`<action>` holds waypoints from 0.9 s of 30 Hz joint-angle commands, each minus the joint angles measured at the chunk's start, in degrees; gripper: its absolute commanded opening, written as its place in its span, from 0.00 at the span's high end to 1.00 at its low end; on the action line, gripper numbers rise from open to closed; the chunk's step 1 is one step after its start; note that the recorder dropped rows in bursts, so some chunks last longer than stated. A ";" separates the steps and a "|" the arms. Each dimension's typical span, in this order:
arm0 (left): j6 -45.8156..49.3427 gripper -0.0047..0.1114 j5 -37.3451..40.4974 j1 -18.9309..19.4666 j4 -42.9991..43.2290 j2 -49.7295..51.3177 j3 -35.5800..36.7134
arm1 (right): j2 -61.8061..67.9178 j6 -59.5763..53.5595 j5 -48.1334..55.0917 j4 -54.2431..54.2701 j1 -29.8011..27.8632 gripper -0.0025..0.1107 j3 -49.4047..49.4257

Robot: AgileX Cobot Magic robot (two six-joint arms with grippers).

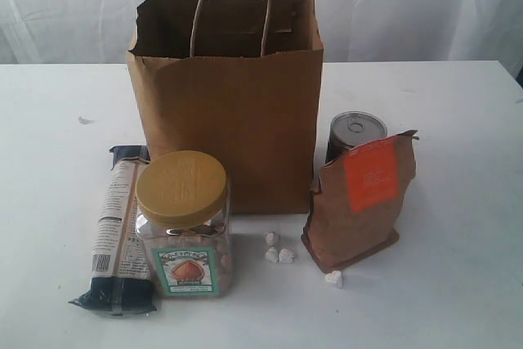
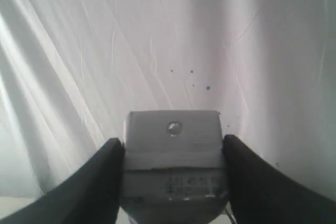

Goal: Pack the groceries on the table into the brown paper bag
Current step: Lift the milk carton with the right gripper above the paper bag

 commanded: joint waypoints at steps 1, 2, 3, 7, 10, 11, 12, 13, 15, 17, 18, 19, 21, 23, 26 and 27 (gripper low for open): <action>-0.18 0.96 0.20 0.06 -0.52 -0.25 0.22 | 2.50 -4.98 -0.63 -1.33 -0.03 0.83 -0.60; -0.18 0.96 0.20 0.06 -0.52 -0.25 0.22 | 3.28 -4.98 -1.26 -1.33 -0.03 0.83 -0.60; -0.18 0.96 0.20 0.06 -0.52 -0.25 0.22 | 4.09 -4.98 -1.26 -1.33 -0.03 0.83 -0.60; -0.18 0.96 0.20 0.06 -0.52 -0.25 0.22 | 6.78 -4.98 -0.48 -1.33 -0.03 0.83 -0.60; -0.18 0.96 0.20 0.06 -0.52 -0.25 0.22 | 8.21 -4.98 0.90 -1.33 -0.03 0.83 -0.60; -0.18 0.96 0.20 0.06 -0.52 -0.25 0.22 | 8.63 -4.98 1.17 -1.33 -0.03 0.83 -0.60; -0.18 0.96 0.20 0.06 -0.52 -0.25 0.22 | 8.87 -4.98 1.46 -1.33 -0.03 0.83 -0.60; -0.18 0.96 0.20 0.06 -0.52 -0.25 0.22 | 9.22 -4.98 1.59 -1.21 -0.03 0.83 -0.60; -0.18 0.96 0.20 0.06 -0.52 -0.25 0.22 | 9.68 -4.98 1.87 -1.21 -0.03 0.83 -0.60; -0.18 0.96 0.20 0.06 -0.52 -0.25 0.22 | 10.40 -4.98 1.64 -1.21 -0.03 0.83 -0.60; -0.18 0.96 0.20 0.06 -0.52 -0.25 0.22 | 10.70 -4.98 1.51 -1.21 -0.03 0.83 -0.60; -0.18 0.96 0.20 0.06 -0.52 -0.25 0.22 | 11.01 -4.98 1.07 -1.11 -0.03 0.83 -0.60; -0.18 0.96 0.20 0.06 -0.52 -0.25 0.22 | 11.65 -4.98 0.37 -0.27 -0.03 0.83 -0.50; -0.18 0.96 0.20 0.06 -0.52 -0.25 0.22 | 12.06 -4.98 0.72 0.51 -0.03 0.83 -0.50; -0.18 0.96 0.20 0.06 -0.52 -0.25 0.22 | 12.32 -4.98 1.46 0.50 -0.03 0.83 0.88; -0.18 0.96 0.20 0.06 -0.52 -0.25 0.22 | 12.32 -4.98 1.21 0.50 -0.03 0.82 1.50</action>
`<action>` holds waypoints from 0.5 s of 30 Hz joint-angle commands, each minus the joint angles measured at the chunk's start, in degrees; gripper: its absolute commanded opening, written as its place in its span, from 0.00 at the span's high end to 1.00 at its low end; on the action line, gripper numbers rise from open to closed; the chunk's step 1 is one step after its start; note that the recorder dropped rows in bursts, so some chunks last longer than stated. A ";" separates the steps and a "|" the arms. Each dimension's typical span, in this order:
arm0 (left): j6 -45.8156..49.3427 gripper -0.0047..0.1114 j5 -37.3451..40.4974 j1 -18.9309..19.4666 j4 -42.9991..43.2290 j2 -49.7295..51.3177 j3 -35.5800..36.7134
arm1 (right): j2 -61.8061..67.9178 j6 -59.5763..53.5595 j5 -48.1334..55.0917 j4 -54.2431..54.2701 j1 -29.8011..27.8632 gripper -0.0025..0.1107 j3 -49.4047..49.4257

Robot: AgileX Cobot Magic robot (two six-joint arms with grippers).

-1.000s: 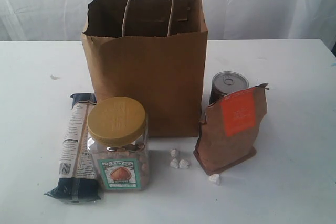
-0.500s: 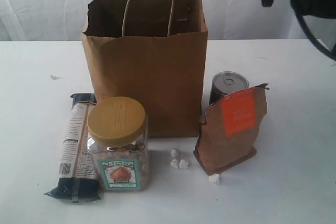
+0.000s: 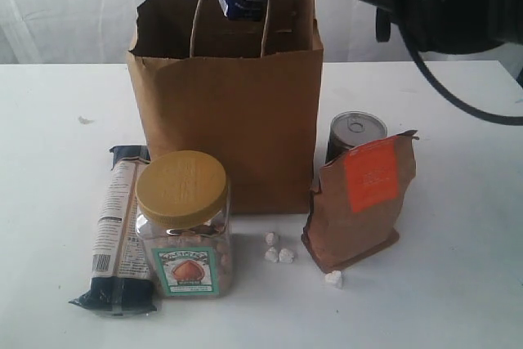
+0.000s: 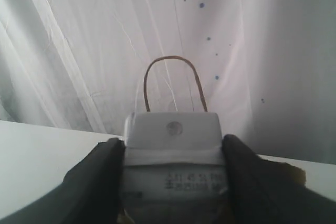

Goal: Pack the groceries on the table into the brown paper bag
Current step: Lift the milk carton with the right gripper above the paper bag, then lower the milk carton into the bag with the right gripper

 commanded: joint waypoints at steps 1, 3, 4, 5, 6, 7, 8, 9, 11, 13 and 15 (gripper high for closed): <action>-0.18 0.96 0.20 0.06 -0.52 -0.25 0.22 | -0.27 -0.75 -1.09 -0.06 -0.07 0.82 1.92; -0.18 0.96 0.20 0.06 -0.52 -0.25 0.22 | -0.27 -1.33 -4.02 -0.06 -0.07 0.80 3.27; -0.18 0.96 0.20 0.06 -0.52 -0.25 0.22 | -0.27 -1.33 -5.04 0.08 -0.07 0.79 3.93; -0.18 0.96 0.20 0.06 -0.52 -0.25 0.22 | -0.27 -1.33 -5.78 0.56 -0.07 0.78 4.50; -0.18 0.96 0.20 0.06 -0.52 -0.25 0.22 | -0.27 -1.33 -5.90 0.69 -0.07 0.78 5.00; -0.18 0.96 0.20 0.06 -0.52 -0.25 0.22 | -0.27 -1.33 -5.90 0.69 -0.07 0.78 5.34; -0.18 0.96 0.20 0.06 -0.52 -0.25 0.22 | -0.27 -1.33 -5.90 0.69 -0.07 0.78 5.82; -0.18 0.96 0.20 0.06 -0.52 -0.25 0.22 | -0.27 -1.33 -5.90 0.69 -0.07 0.78 6.08; -0.18 0.96 0.20 0.06 -0.52 -0.25 0.22 | -0.27 -1.60 -6.05 0.84 -0.07 0.77 6.32; -0.18 0.96 0.20 0.06 -0.52 -0.25 0.22 | -0.27 -1.60 -6.70 0.84 -0.07 0.75 6.70; -0.18 0.96 0.20 0.06 -0.52 -0.25 0.22 | -0.27 -1.60 -7.46 1.11 -0.07 0.72 6.70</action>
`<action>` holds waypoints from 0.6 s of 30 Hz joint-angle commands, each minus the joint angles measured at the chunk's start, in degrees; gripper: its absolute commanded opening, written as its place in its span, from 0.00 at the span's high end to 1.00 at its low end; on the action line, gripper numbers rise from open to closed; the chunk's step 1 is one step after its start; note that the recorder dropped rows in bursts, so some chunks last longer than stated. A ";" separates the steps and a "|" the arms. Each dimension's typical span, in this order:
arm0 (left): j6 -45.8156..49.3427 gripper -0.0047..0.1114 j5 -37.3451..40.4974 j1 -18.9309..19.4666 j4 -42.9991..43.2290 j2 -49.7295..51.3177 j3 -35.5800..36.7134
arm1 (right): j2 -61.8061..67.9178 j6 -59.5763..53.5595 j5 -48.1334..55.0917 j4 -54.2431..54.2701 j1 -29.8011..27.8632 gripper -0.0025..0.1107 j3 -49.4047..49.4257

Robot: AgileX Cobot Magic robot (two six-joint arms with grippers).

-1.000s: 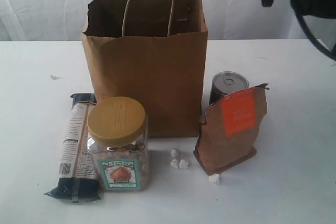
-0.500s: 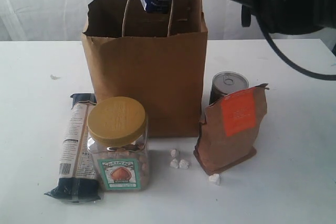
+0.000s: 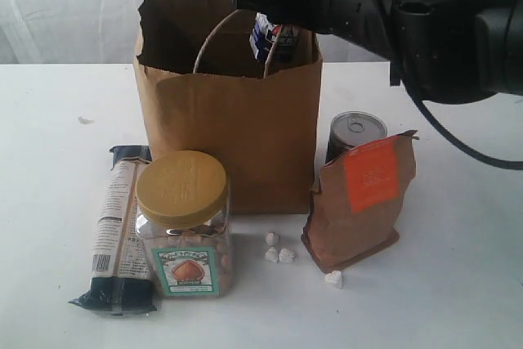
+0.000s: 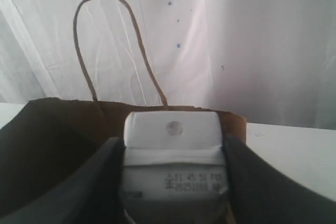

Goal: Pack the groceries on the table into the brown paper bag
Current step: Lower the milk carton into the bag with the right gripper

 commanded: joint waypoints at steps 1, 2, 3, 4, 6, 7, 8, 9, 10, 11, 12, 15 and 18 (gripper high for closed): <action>-0.18 0.96 0.20 0.06 -0.52 -0.25 0.22 | -0.40 -0.70 -2.42 -0.24 -0.07 0.69 0.14; -0.18 0.96 0.20 0.06 -0.52 -0.25 0.22 | -0.40 -0.70 -2.54 -0.24 -0.07 0.67 0.14; -0.18 0.96 0.20 0.06 -0.52 -0.25 0.22 | -0.40 -0.70 -2.78 -0.24 -0.07 0.64 0.14; -0.18 0.96 0.20 0.06 -0.52 -0.25 0.22 | -0.40 -0.70 -3.00 -0.24 -0.07 0.62 0.14; -0.18 0.96 0.20 0.06 -0.52 -0.25 0.22 | -0.40 -0.70 -3.37 0.25 -0.07 0.58 0.14; -0.18 0.96 0.20 0.06 -0.52 -0.25 0.22 | -0.40 -0.70 -3.52 0.77 -0.07 0.56 0.14; -0.18 0.96 0.20 0.06 -0.52 -0.25 0.22 | -0.40 -0.70 -3.53 1.71 -0.07 0.55 0.14; -0.18 0.96 0.20 0.06 -0.52 -0.25 0.22 | -0.40 -0.70 -3.53 2.67 -0.07 0.54 0.14; -0.18 0.96 0.20 0.06 -0.52 -0.25 0.22 | -0.40 -0.70 -3.53 3.89 -0.07 0.54 0.14; -0.18 0.96 0.20 0.06 -0.52 -0.25 0.22 | -0.40 -0.70 -3.53 4.82 -0.07 0.54 0.14; -0.18 0.96 0.20 0.06 -0.52 -0.25 0.22 | -0.40 -0.70 -3.42 5.72 -0.07 0.54 0.14; -0.18 0.96 0.20 0.06 -0.52 -0.25 0.22 | -0.40 -0.70 -3.42 7.23 -0.07 0.54 0.14; -0.18 0.96 0.20 0.06 -0.52 -0.25 0.22 | -0.40 -0.70 -3.78 7.23 -0.07 0.54 0.14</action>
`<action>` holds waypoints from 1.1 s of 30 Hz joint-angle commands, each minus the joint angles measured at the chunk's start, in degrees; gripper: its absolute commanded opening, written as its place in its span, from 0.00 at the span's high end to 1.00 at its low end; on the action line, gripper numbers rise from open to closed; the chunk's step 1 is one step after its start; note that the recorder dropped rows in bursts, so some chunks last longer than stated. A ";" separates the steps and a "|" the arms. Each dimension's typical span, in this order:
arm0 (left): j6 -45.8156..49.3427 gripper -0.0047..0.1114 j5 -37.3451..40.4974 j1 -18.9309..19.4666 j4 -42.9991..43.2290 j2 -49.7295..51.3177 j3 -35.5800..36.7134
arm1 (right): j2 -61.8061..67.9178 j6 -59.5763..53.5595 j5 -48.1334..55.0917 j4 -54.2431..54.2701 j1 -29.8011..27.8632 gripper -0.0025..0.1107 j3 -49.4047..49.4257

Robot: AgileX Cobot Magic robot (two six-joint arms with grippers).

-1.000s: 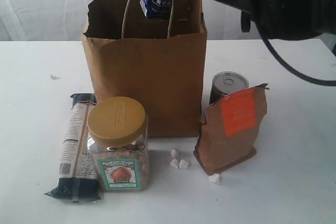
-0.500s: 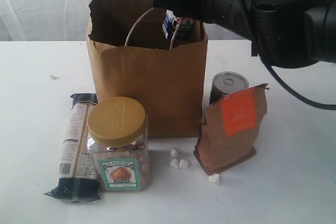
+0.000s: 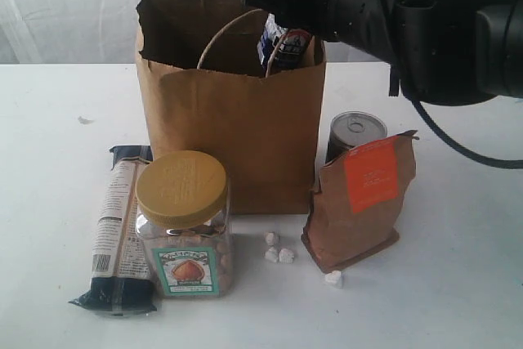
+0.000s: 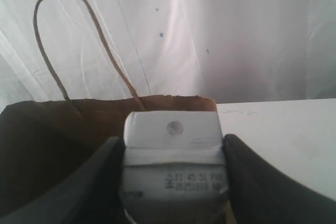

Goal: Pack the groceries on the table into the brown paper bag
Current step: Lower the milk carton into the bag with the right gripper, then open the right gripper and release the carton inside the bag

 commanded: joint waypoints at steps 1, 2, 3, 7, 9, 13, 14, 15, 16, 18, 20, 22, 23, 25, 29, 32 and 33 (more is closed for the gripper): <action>-0.18 0.96 0.20 0.06 -0.49 -0.25 0.22 | -0.40 -0.61 -1.29 0.00 -0.07 0.54 -0.09; -0.18 0.96 0.20 0.06 -0.49 -0.25 0.22 | -0.40 -0.61 -1.29 0.00 -0.07 0.54 -0.09; -0.18 0.96 0.20 0.06 -0.49 -0.25 0.22 | -0.40 -0.61 -1.29 0.00 -0.07 0.54 -0.09; -0.18 0.96 0.20 0.06 -0.49 -0.25 0.22 | -0.40 -0.61 -0.81 0.41 -0.07 0.54 -0.09; -0.18 0.96 0.20 0.06 -0.49 -0.25 0.22 | -0.40 -0.61 -0.81 1.01 -0.07 0.54 -0.09; -0.18 0.96 0.20 0.06 -0.49 -0.25 0.22 | -0.40 -0.61 -0.81 2.16 -0.07 0.52 -0.09; -0.18 0.96 0.20 0.06 -0.49 -0.25 0.22 | -0.40 -0.61 -0.81 2.17 -0.07 0.50 -0.09; -0.18 0.96 0.20 0.06 -0.49 -0.25 0.22 | -0.40 -0.61 -0.81 2.17 -0.07 0.47 -0.09; -0.18 0.96 0.20 0.06 -0.49 -0.25 0.22 | -0.40 -0.61 -0.81 2.17 -0.07 0.44 -0.09; -0.18 0.96 0.20 0.06 -0.49 -0.25 0.22 | -0.40 -0.61 -0.81 2.17 -0.07 0.40 -0.09; -0.18 0.96 0.20 0.06 -0.49 -0.25 0.22 | -0.40 -0.61 -0.81 2.17 -0.07 0.38 -0.09; -0.18 0.96 0.20 0.06 -0.49 -0.25 0.22 | -0.40 -0.61 -0.81 2.32 -0.07 0.38 -0.09; -0.18 0.96 0.20 0.06 -0.49 -0.25 0.22 | -0.40 -0.61 -0.81 2.32 -0.07 0.38 -0.09; -0.18 0.96 0.20 0.06 -0.49 -0.25 0.22 | -0.40 -0.61 -0.81 2.32 -0.07 0.38 -0.09; -0.18 0.96 0.20 0.06 -0.49 -0.25 0.22 | -0.40 -0.61 -0.81 3.79 -0.07 0.38 -0.09; -0.18 0.96 0.20 0.06 -0.49 -0.25 0.22 | -0.40 -0.61 -0.81 5.14 -0.07 0.38 -0.09; -0.18 0.96 0.20 0.06 -0.49 -0.25 0.22 | -0.40 -0.61 -0.81 5.14 -0.07 0.38 -0.09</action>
